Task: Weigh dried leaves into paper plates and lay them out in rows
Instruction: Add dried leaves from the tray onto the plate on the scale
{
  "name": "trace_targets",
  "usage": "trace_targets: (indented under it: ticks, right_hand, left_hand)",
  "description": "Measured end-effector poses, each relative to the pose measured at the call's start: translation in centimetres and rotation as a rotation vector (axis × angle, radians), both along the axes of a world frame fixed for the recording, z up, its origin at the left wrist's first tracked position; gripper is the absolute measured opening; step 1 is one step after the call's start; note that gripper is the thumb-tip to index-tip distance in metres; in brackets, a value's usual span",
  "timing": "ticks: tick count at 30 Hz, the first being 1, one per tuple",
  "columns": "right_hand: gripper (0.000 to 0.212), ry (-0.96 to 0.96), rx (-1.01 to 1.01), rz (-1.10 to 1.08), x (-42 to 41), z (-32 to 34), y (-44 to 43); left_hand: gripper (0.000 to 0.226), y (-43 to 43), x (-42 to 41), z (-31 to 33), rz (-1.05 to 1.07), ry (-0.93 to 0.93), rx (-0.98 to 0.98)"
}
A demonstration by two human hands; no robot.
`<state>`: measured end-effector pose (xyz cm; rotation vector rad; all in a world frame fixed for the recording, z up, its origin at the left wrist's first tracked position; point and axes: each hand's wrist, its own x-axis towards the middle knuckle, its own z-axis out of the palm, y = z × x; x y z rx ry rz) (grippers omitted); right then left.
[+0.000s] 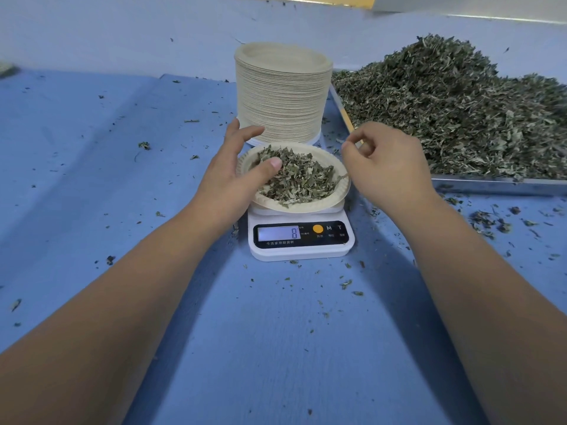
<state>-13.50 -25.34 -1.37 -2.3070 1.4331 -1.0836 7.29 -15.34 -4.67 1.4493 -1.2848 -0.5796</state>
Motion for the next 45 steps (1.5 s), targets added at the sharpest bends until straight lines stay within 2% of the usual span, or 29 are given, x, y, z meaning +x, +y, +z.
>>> trace_targets:
  ticks: [2, 5, 7, 10, 13, 18, 24, 28, 31, 37, 45]
  right_hand:
    - [0.016, -0.010, -0.038, 0.113, 0.2, 0.1, 0.4]
    - [0.030, 0.099, -0.048, 0.294, 0.8, 0.1, 1.3]
    - [0.044, 0.146, -0.027, 0.349, 1.0, 0.1, 1.6]
    - [0.049, 0.199, -0.001, 0.362, 1.0, 0.1, 1.4]
    - [0.046, 0.252, -0.011, 0.376, 1.1, -0.3, 1.4]
    - [0.041, 0.249, 0.006, 0.369, 1.4, -0.6, 1.4]
    - [0.026, 0.160, 0.045, 0.377, 1.5, -0.5, 1.4]
    - [0.017, -0.003, 0.001, 0.379, 1.6, -0.4, 1.6]
    - [0.015, -0.094, -0.060, 0.354, 1.6, -0.2, 1.6]
    - [0.017, -0.154, -0.131, 0.313, 1.7, -0.4, 1.5]
    - [0.017, -0.201, -0.098, 0.298, 1.7, -0.2, 1.8]
  left_hand:
    - [0.056, 0.1, 0.0, 0.1, 0.018, -0.018, -0.010]
    - [0.081, 0.3, -0.3, 0.4, 0.037, -0.080, -0.034]
    - [0.089, 0.5, -0.3, 0.5, 0.021, -0.125, -0.072]
    - [0.092, 0.6, -0.5, 0.6, -0.035, -0.240, -0.102]
    - [0.087, 0.5, -0.6, 0.4, -0.059, -0.272, -0.110]
    - [0.071, 0.3, -0.4, 0.2, 0.046, -0.253, -0.087]
    - [0.058, 0.4, -0.6, 0.4, 0.083, -0.235, -0.125]
    - [0.049, 0.5, -0.7, 0.3, 0.058, -0.265, -0.100]
    - [0.047, 0.5, -0.7, 0.3, 0.063, -0.242, -0.087]
    - [0.040, 0.4, -0.5, 0.2, 0.079, -0.145, -0.054]
    - [0.044, 0.3, -0.6, 0.2, 0.075, -0.114, -0.057]
